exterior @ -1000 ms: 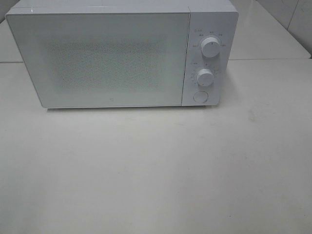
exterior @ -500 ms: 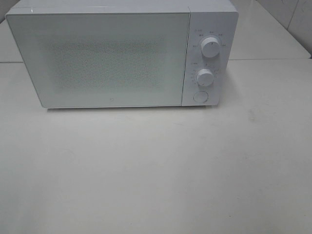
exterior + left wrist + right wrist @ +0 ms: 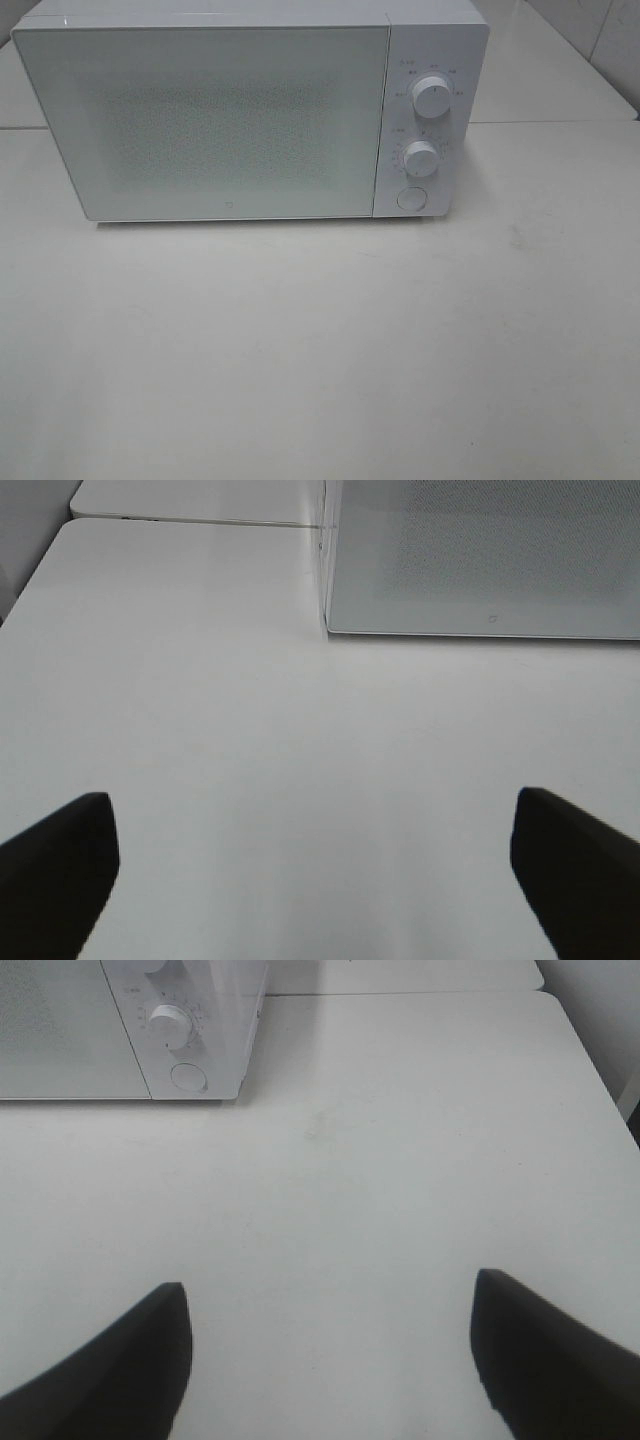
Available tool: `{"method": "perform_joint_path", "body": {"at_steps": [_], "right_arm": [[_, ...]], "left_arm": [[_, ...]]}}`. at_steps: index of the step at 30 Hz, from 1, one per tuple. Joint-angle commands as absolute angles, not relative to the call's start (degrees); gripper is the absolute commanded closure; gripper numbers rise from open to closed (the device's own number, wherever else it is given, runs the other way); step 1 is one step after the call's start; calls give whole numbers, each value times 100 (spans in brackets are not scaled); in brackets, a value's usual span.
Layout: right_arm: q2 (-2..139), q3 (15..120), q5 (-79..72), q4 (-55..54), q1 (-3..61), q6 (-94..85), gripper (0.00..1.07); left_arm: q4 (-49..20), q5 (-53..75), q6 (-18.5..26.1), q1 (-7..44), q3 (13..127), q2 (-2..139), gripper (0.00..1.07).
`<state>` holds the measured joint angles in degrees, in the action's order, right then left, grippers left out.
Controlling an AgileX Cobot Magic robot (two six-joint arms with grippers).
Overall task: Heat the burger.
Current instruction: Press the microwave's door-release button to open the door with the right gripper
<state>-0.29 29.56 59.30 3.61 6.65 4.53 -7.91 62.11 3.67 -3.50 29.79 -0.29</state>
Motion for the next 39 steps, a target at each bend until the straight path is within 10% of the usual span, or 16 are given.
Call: {"method": "perform_joint_path", "body": {"at_steps": [1, 39], "right_arm": [[-172, 2853, 5695, 241, 613, 430, 32], [2229, 3065, 2962, 206, 613, 413, 33]], "left_arm": [[-814, 6148, 332, -361, 2974, -126, 7], [-814, 6148, 332, -361, 2974, -126, 7]]}}
